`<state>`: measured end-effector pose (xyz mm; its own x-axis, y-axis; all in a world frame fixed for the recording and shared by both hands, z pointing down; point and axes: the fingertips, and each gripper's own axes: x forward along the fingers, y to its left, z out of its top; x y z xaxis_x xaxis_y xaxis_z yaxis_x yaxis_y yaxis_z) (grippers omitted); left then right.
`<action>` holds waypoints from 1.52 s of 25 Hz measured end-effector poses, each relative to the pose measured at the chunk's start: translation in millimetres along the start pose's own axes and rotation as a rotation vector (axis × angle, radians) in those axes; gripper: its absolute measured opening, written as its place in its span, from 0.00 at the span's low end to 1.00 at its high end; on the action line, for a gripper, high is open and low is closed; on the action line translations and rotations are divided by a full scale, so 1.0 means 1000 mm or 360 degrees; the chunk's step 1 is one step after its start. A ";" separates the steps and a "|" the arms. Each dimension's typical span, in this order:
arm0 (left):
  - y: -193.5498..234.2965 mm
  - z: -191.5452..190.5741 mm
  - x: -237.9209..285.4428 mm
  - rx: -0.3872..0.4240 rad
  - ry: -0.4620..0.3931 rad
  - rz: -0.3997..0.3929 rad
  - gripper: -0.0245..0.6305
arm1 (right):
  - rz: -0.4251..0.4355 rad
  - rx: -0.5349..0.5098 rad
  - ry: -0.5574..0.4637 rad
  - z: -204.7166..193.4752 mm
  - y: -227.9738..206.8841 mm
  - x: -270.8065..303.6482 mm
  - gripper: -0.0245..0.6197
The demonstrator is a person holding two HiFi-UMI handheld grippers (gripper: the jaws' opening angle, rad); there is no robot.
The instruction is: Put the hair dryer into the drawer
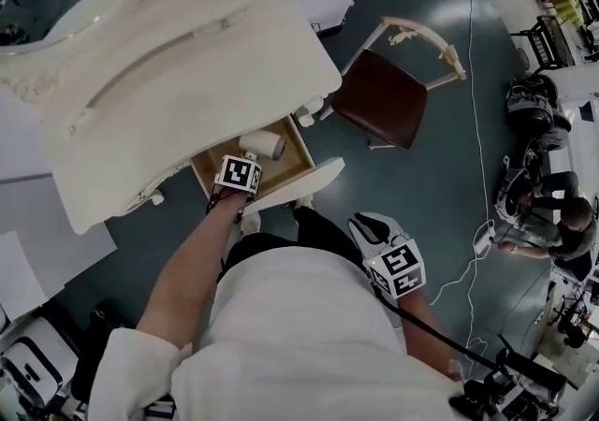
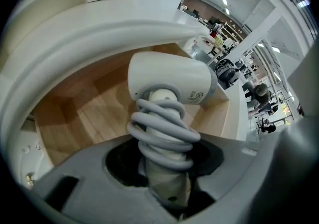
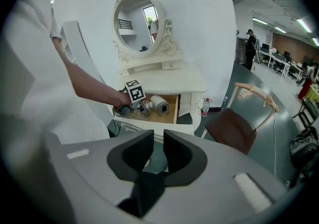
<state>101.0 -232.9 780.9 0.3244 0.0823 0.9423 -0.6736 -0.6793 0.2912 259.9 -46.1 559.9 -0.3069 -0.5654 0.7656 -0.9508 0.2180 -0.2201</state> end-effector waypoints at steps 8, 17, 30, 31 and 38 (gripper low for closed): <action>0.003 0.038 0.024 -0.0097 -0.0046 0.0111 0.33 | 0.0115 -0.0062 0.0079 0.006 -0.065 0.004 0.13; 0.014 0.048 0.041 -0.0114 -0.0103 0.0233 0.33 | 0.0191 -0.0083 0.0115 0.006 -0.102 0.015 0.13; 0.015 0.049 0.043 -0.0091 -0.0068 0.0307 0.35 | 0.0257 -0.0089 0.0116 0.006 -0.123 0.016 0.13; 0.014 0.049 0.044 -0.0078 -0.0069 0.0301 0.36 | 0.0256 -0.0083 0.0117 0.005 -0.124 0.015 0.13; 0.015 0.044 0.030 -0.0048 -0.0017 0.0313 0.46 | 0.0294 -0.0074 0.0106 0.003 -0.126 0.019 0.13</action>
<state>129.7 -273.2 806.3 0.1913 -0.0578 0.9798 -0.7441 -0.6595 0.1063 373.9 -87.0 600.8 -0.4707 -0.4591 0.7534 -0.8753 0.3502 -0.3335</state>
